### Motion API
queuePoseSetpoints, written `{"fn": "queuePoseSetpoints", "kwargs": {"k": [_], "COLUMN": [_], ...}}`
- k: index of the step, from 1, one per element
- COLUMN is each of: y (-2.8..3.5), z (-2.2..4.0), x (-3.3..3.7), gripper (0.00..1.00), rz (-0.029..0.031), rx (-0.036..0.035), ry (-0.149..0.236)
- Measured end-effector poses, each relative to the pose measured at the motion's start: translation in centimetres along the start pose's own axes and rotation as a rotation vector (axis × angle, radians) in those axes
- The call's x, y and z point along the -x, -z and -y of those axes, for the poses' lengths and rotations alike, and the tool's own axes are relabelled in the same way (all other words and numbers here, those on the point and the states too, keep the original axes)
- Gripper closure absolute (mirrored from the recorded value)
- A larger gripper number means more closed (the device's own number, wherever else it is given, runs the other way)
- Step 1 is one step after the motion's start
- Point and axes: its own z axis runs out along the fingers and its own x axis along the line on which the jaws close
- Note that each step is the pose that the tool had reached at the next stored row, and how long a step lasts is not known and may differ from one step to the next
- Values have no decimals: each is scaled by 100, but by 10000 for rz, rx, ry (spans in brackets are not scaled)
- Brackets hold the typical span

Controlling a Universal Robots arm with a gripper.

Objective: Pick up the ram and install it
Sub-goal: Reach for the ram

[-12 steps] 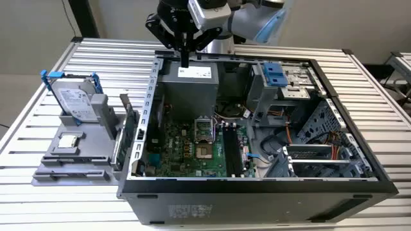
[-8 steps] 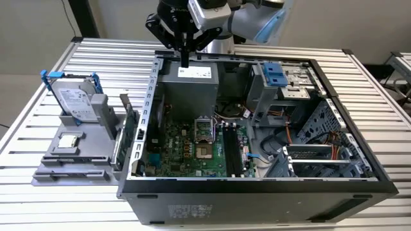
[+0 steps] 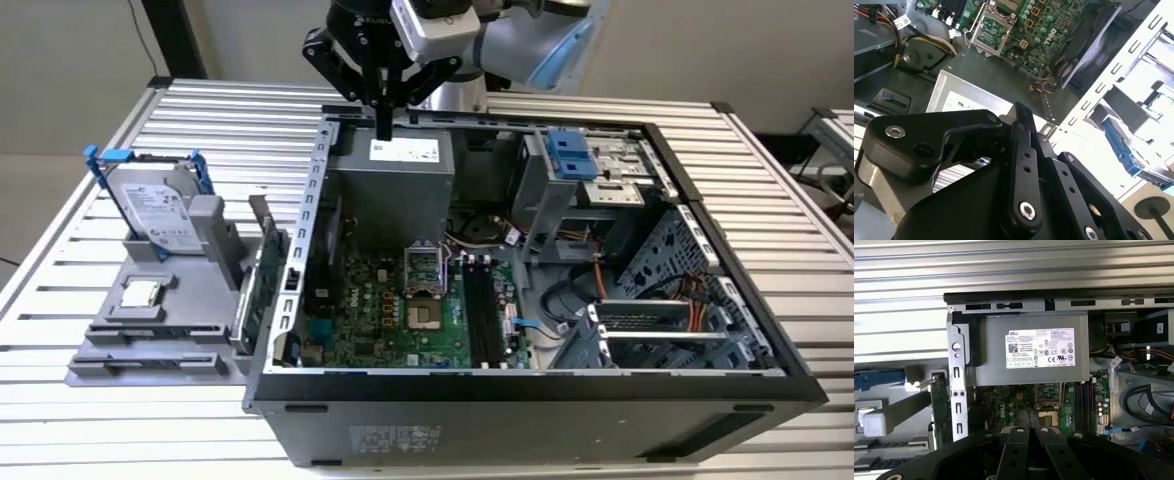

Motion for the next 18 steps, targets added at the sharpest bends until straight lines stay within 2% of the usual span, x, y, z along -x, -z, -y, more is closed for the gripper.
{"fn": "queuePoseSetpoints", "kwargs": {"k": [7,18], "y": [0,3], "z": [1,9], "x": [-16,-120], "gripper": [100,100], "rz": [-3,-3], "rx": [0,-1], "ry": [0,8]}}
